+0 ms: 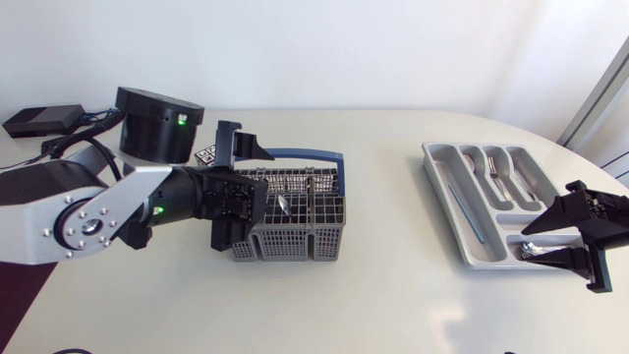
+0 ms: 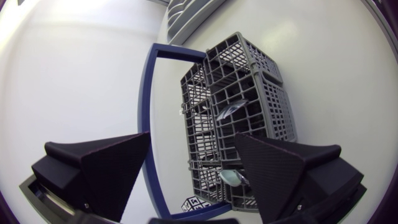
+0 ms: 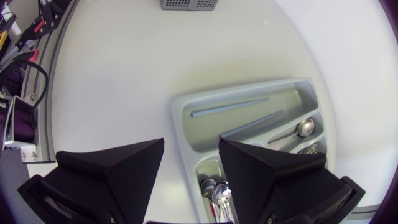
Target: Transfer all utensils from the basket to the drawer tray.
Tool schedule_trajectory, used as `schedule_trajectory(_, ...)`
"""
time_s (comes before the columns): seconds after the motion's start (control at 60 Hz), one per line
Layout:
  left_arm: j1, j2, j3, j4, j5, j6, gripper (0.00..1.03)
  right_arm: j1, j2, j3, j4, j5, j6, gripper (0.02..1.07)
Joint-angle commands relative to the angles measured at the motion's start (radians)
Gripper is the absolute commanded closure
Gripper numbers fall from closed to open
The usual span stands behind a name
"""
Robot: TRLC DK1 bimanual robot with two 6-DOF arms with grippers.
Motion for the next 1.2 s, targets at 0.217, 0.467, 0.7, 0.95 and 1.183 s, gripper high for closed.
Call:
schedule_trajectory(0.217, -0.011, -0.027, -0.037, -0.020, 0.075, 0.236, 0.32, 0.124, -0.106, -0.066, -0.025, -0.016, 0.139, 0.40)
schedule_trajectory(0.467, -0.016, -0.023, -0.054, -0.046, 0.141, 0.357, 0.58, 0.197, -0.128, -0.072, -0.009, -0.017, 0.219, 0.40)
schedule_trajectory(0.7, -0.007, 0.053, -0.054, -0.026, 0.149, 0.515, 0.81, 0.224, -0.134, -0.066, -0.008, -0.017, 0.250, 0.40)
schedule_trajectory(0.95, 0.006, 0.128, -0.003, -0.017, 0.167, 0.575, 0.91, 0.223, -0.129, -0.067, -0.005, -0.022, 0.256, 0.40)
schedule_trajectory(1.183, 0.021, 0.160, 0.041, -0.028, 0.183, 0.623, 1.00, 0.218, -0.128, -0.067, -0.006, -0.022, 0.256, 0.40)
